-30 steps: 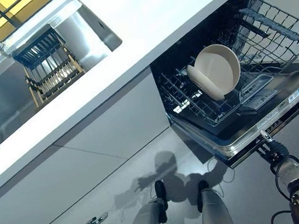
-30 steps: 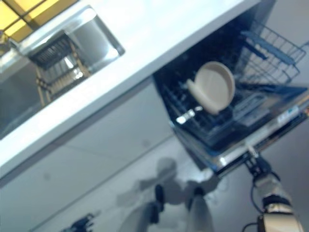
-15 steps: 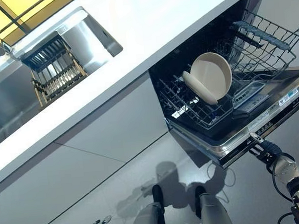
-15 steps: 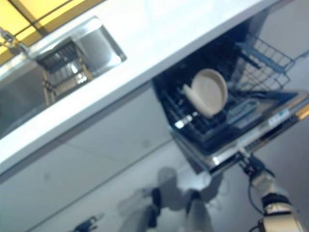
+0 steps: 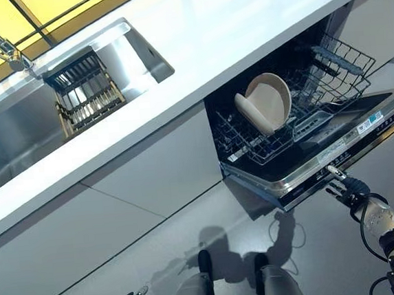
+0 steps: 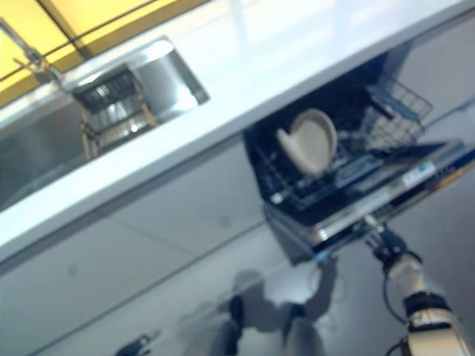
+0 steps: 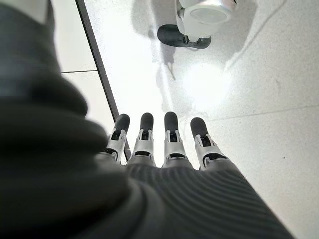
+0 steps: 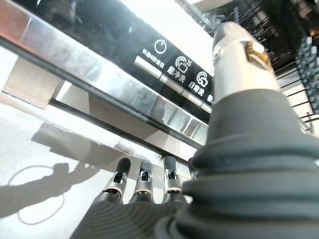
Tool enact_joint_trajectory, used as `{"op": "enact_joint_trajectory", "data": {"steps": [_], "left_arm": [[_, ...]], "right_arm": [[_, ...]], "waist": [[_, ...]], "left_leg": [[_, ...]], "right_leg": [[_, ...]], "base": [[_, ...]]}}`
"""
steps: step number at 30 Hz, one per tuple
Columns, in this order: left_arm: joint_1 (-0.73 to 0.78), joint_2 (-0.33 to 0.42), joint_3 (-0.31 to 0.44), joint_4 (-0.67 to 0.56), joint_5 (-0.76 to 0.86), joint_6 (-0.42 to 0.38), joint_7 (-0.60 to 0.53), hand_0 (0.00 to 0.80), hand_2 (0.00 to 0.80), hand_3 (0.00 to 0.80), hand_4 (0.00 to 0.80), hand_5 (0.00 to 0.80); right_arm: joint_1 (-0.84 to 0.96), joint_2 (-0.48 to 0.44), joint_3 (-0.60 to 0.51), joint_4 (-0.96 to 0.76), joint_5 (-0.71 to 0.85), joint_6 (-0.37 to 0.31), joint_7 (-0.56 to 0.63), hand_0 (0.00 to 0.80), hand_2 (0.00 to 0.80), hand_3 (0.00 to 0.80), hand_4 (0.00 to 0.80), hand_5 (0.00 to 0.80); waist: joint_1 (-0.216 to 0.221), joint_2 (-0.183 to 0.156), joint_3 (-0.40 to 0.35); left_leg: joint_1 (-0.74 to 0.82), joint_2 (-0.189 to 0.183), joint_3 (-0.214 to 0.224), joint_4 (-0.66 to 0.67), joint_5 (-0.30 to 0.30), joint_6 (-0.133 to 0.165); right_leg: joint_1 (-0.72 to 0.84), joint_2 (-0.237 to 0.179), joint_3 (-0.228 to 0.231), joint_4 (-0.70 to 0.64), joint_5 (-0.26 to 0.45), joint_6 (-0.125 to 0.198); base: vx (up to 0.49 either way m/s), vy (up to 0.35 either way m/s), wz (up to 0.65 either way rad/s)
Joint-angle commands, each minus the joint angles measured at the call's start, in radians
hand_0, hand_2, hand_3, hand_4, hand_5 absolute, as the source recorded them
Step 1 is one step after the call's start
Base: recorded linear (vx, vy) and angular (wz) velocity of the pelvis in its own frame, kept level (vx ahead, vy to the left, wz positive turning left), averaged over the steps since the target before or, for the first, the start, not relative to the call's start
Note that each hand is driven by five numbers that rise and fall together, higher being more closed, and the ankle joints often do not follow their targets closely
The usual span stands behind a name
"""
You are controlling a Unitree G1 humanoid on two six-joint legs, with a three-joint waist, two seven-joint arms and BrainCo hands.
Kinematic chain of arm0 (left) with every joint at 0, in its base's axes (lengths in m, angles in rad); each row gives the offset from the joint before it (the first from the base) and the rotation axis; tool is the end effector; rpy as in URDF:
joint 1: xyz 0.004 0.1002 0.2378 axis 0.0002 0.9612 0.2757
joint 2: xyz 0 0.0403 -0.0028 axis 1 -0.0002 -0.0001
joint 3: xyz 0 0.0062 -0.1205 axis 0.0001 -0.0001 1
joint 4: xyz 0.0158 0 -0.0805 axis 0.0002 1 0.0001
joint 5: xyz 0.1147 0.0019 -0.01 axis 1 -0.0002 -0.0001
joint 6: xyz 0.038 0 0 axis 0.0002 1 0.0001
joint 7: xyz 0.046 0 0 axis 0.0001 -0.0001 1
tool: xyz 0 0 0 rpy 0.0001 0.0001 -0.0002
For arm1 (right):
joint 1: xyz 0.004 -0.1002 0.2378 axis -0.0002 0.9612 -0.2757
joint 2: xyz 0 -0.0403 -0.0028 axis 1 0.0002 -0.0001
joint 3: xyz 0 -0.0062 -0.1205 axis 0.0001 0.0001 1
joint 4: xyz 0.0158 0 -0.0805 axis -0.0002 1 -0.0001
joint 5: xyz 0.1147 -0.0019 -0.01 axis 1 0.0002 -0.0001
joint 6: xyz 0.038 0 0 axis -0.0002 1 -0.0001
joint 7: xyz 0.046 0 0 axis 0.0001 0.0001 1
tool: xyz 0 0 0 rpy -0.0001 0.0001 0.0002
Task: Take plates into dishwasher
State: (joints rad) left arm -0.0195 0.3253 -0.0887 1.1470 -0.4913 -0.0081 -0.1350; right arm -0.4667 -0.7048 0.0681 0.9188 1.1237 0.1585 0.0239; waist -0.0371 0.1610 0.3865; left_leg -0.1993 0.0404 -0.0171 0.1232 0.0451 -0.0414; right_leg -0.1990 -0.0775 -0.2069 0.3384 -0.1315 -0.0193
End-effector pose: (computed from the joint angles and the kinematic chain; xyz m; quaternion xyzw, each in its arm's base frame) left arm 0.1003 0.2638 -0.1290 -0.0788 0.4969 0.1210 0.8557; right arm 0.2733 -0.3468 0.0414 0.2414 0.1736 -0.1997 0.9336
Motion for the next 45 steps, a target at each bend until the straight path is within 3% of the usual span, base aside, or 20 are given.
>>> {"op": "enact_joint_trajectory", "data": {"steps": [1, 17, 32, 38, 45], "left_arm": [[0.018, 0.070, -0.061, -0.023, 0.029, -0.010, 0.014, 0.000, 0.000, 0.000, 0.000, 0.000], [0.027, 0.087, -0.046, -0.026, 0.037, -0.031, 0.014, 0.000, 0.000, 0.000, 0.000, 0.000], [0.042, 0.080, -0.027, -0.002, 0.051, -0.064, -0.007, 0.000, 0.000, 0.000, 0.000, 0.000], [0.035, 0.060, -0.021, 0.018, 0.036, -0.075, -0.008, 0.000, 0.000, 0.000, 0.000, 0.000], [0.021, 0.037, -0.008, 0.028, 0.042, -0.066, -0.006, 0.000, 0.000, 0.000, 0.000, 0.000]], "right_arm": [[-0.320, 0.080, -0.054, -0.156, 0.087, -0.146, 0.151, 0.000, 0.000, 0.000, 0.000, 0.000], [-0.277, 0.075, -0.048, -0.145, 0.096, -0.150, 0.184, 0.000, 0.000, 0.000, 0.000, 0.000], [-0.155, 0.096, -0.036, -0.067, -0.020, -0.038, 0.177, 0.000, 0.000, 0.000, 0.000, 0.000], [-0.090, 0.129, -0.028, -0.028, -0.102, -0.015, 0.169, 0.000, 0.000, 0.000, 0.000, 0.000], [0.059, 0.177, -0.020, 0.073, -0.327, -0.011, 0.200, 0.000, 0.000, 0.000, 0.000, 0.000]], "waist": [[0.076, -0.078, -0.092], [0.083, -0.118, -0.146], [0.078, -0.150, -0.228], [0.070, -0.162, -0.269], [0.063, -0.174, -0.311]], "left_leg": [[0.042, -0.062, 0.041, 0.092, -0.116, 0.067], [0.100, -0.048, 0.036, -0.056, -0.062, 0.057], [0.168, -0.041, 0.047, -0.197, -0.017, 0.053], [0.171, -0.044, 0.056, -0.210, -0.017, 0.049], [0.195, -0.051, 0.068, -0.210, -0.030, 0.058]], "right_leg": [[0.071, 0.011, 0.032, -0.027, -0.042, -0.016], [0.120, 0.045, 0.024, -0.152, 0.005, -0.001], [0.172, 0.064, 0.047, -0.284, 0.070, 0.027], [0.193, 0.065, 0.058, -0.359, 0.120, 0.046], [0.217, 0.062, 0.058, -0.389, 0.135, 0.054]], "base": [[0.000, 0.000, 0.00], [0.007, -0.007, 0.07], [0.033, 0.029, 0.16], [0.025, 0.065, -0.08], [0.034, 0.070, 0.01]]}}
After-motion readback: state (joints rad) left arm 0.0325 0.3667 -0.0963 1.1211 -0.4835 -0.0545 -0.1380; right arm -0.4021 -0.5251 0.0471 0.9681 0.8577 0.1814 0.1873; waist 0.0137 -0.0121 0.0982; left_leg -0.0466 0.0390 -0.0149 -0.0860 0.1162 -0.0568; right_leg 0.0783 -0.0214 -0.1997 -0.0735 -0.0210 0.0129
